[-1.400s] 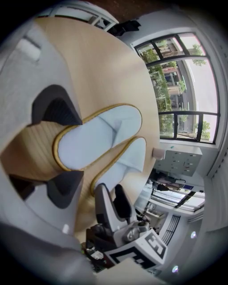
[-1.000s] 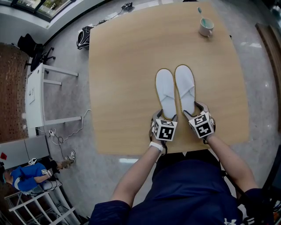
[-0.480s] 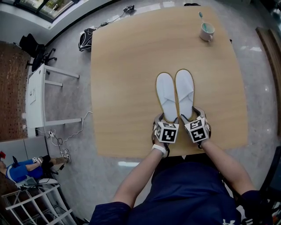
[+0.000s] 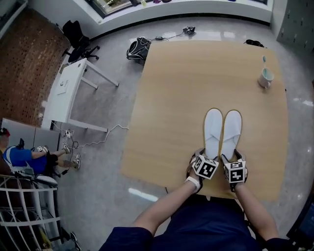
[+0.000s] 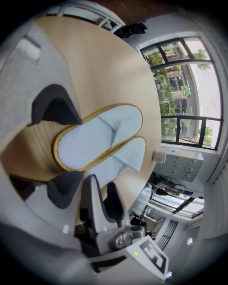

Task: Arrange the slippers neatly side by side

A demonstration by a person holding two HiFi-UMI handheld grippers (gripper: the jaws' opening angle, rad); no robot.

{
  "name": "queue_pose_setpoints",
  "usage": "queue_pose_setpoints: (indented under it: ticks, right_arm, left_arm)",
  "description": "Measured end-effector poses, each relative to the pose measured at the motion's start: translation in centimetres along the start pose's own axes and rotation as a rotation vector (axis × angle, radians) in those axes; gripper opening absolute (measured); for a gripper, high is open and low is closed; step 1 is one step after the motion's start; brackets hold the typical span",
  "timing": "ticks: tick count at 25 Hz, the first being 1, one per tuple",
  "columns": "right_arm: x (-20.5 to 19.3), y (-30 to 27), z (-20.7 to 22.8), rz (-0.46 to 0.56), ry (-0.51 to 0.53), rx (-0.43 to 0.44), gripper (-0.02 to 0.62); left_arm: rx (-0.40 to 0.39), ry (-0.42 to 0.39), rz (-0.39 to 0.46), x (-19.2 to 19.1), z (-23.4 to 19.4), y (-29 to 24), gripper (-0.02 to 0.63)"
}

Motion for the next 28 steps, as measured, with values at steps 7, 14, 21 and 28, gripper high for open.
queue_pose_setpoints:
  ticks: [7,14,21,28]
  right_arm:
    - [2.7,4.7,0.2,0.161,-0.089,0.044,0.273]
    - [6.6,10.4,-1.7,0.332,-0.114,0.303,0.085]
    - [9.0,12.7,-4.2,0.427,-0.083,0.4,0.012]
    - [10.6,15.0,-3.6,0.524,-0.146,0.333,0.011]
  left_arm:
    - [-0.016,0.064,0.212,0.5,-1.7,7.6,0.331]
    - [-0.18,0.145,0.332,1.0,-0.6,14.8,0.056]
    - [-0.257,0.095,0.487,4.3,1.1,16.7,0.005]
    - [-0.321,-0.055,0.613,6.9,2.9,19.5,0.005]
Point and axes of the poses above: the fingertips, and each gripper's own axes: y backward along the fingers, z to its right, x out of its top, the point moved 3 cm from there along y, backward along the fingers, and after that the axes turned 6 degrees about -z, right-handed, at the moved point
